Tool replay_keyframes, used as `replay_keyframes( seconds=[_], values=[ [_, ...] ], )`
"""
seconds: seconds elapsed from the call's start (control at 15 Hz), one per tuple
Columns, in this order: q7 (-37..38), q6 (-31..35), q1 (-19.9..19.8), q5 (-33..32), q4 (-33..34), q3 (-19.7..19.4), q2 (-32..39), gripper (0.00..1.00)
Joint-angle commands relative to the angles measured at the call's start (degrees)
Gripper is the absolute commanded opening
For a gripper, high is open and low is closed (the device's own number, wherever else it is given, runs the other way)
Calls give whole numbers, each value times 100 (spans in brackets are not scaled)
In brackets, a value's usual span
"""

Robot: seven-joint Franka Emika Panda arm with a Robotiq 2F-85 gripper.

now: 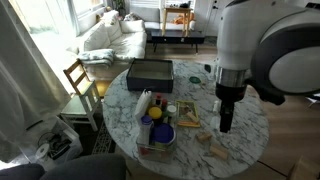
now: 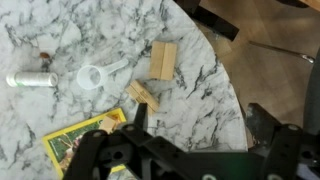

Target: Stack four blocks on the scoop

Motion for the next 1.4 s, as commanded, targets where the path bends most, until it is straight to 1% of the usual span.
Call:
replay_keyframes(
  seconds=[0.0, 0.2, 0.33, 0.4, 0.53, 0.8, 0.93, 1.2, 1.33],
  values=[
    [-1047, 1154, 30, -179, -104, -150, 762, 100],
    [-2281, 2050, -171, -87, -277, -283, 1200, 100],
    [-3077, 2387, -304, -34, -342, -304, 1448, 100],
    [-2435, 2088, -211, -55, -234, -273, 1296, 100],
    [-2852, 2272, -308, -55, -255, -297, 1481, 100],
    [-2944, 2293, -308, -55, -253, -286, 1502, 100],
    [-3377, 2609, -428, 354, -279, -245, 1658, 100],
    [-3817, 3194, -553, 556, -394, -249, 1883, 100],
    [-4078, 3369, -634, 620, -433, -220, 2001, 100]
  ],
)
